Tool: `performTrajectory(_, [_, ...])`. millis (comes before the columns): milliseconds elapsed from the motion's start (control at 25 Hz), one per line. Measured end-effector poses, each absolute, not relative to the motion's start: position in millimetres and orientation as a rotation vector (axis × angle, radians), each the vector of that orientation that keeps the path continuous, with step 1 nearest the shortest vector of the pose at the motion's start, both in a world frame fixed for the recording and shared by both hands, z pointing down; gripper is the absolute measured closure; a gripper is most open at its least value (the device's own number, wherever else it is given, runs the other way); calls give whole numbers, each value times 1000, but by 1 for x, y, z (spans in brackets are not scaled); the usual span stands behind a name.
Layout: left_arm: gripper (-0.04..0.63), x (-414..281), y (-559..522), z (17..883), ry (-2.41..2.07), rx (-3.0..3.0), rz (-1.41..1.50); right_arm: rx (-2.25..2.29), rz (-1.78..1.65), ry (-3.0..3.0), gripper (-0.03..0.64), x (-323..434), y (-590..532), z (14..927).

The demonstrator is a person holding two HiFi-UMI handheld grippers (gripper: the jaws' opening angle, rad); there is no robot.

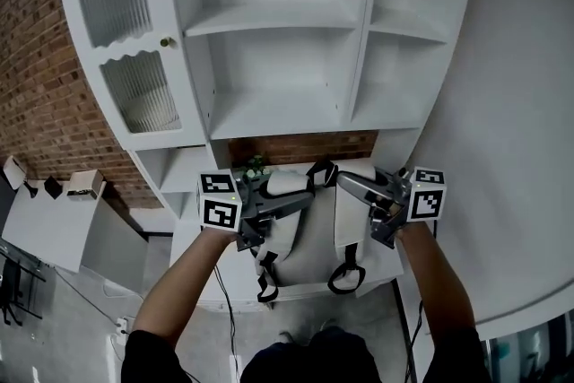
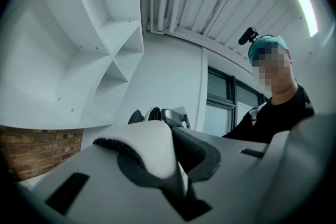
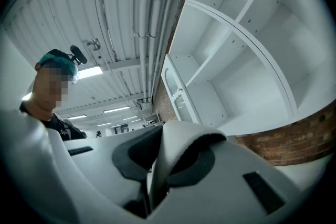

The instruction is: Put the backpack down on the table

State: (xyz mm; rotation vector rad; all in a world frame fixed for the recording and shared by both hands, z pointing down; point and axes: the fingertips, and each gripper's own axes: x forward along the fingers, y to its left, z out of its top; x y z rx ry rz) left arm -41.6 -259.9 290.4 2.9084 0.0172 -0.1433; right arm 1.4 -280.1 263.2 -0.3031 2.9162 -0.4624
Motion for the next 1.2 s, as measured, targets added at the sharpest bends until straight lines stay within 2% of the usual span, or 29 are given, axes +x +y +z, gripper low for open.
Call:
performTrajectory(640, [532, -14, -354, 323, -23, 2886, -145, -221, -486, 2956, 566, 28, -366, 295])
performTrajectory(1200, [532, -18, -374, 373, -97, 2801, -215, -119, -672, 2932, 565, 28, -389, 347])
